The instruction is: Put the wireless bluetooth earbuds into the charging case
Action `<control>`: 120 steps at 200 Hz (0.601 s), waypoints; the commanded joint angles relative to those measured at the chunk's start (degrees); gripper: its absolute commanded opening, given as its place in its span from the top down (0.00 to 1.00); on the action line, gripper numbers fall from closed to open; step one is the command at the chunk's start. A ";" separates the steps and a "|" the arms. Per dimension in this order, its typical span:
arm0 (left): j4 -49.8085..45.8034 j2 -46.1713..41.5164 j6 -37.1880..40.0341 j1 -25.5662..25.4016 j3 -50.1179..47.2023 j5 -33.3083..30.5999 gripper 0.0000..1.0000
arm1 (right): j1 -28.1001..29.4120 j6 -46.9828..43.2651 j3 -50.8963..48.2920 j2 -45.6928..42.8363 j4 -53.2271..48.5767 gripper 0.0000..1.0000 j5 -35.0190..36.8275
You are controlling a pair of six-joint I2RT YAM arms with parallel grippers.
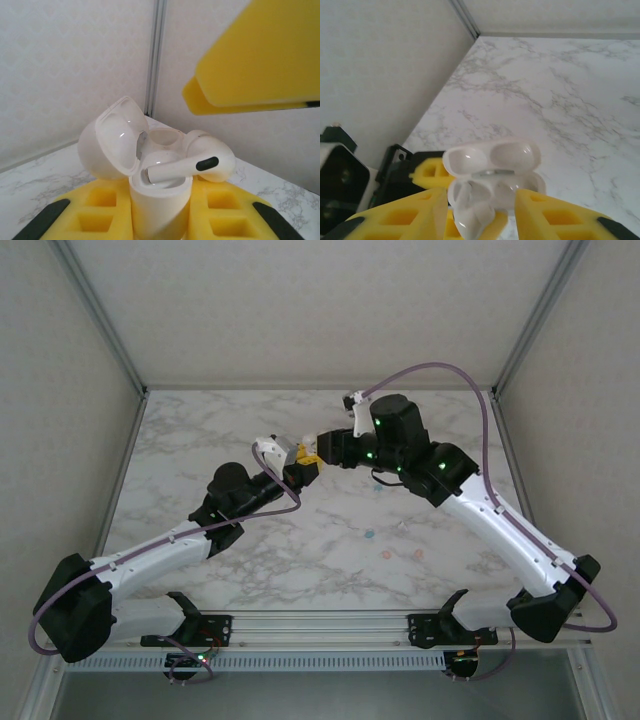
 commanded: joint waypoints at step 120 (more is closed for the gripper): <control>0.85 -1.21 -0.61 -0.37 1.89 -0.10 0.89 | 0.34 -1.75 1.56 -0.26 -5.74 0.67 -5.31</control>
